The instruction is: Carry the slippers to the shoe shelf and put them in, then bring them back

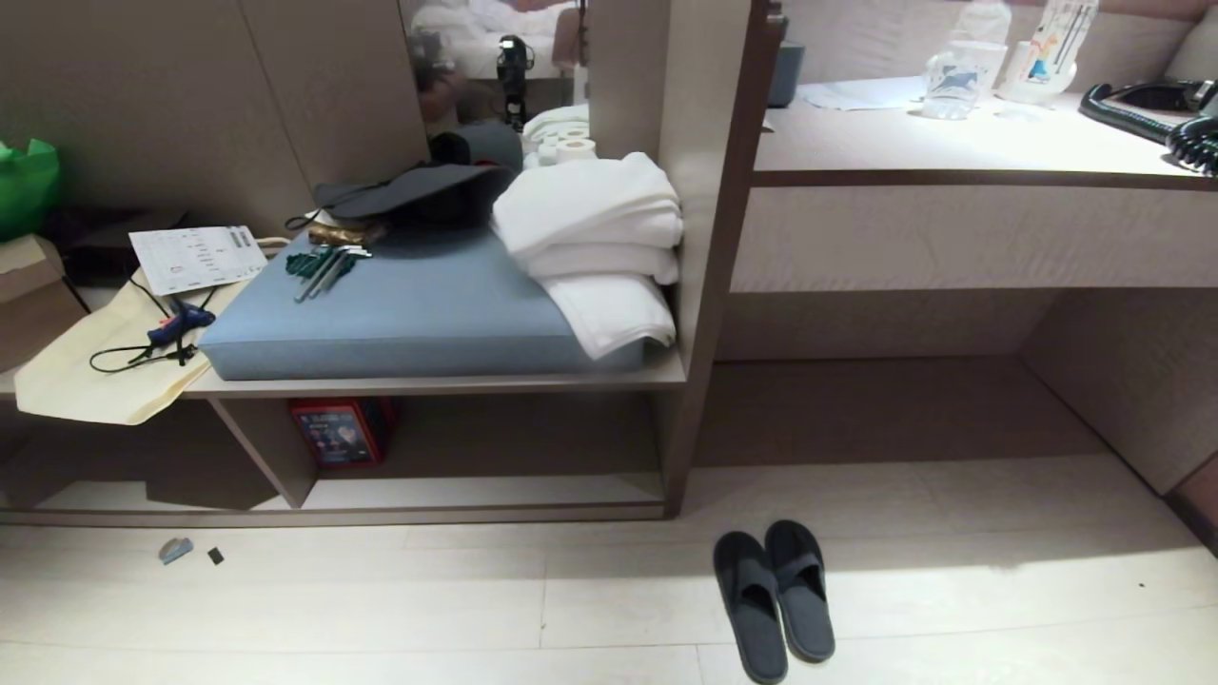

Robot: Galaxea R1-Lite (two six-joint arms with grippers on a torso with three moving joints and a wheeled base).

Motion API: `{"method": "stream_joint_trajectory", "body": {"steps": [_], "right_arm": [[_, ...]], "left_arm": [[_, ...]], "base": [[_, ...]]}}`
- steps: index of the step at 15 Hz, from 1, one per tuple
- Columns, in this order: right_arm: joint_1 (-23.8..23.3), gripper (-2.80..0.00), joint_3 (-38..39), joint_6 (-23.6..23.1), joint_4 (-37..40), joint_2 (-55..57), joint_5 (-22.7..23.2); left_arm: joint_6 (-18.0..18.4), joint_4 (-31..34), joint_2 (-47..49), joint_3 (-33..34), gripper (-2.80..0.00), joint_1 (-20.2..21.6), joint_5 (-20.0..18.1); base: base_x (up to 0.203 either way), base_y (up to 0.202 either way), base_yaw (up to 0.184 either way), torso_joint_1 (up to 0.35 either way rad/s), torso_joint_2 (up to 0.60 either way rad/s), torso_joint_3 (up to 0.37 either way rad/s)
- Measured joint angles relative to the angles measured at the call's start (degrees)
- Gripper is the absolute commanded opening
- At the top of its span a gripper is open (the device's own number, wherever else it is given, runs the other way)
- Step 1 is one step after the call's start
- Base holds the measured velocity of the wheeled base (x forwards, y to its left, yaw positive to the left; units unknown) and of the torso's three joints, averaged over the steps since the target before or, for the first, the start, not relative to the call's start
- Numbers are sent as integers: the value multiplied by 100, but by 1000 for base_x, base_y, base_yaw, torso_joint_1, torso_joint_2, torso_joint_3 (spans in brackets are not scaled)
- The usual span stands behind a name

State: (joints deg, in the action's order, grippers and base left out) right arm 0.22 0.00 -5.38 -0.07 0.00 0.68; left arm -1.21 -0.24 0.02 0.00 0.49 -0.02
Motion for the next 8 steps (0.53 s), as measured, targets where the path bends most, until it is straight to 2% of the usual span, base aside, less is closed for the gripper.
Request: {"method": "stream_joint_trajectory", "body": {"steps": [8], "right_arm": [[0,-280,0,-4,0,0,-2]], "left_arm": [[0,0,0,0,-280,0,2]], "base": [[0,0,0,2,2,204]]}}
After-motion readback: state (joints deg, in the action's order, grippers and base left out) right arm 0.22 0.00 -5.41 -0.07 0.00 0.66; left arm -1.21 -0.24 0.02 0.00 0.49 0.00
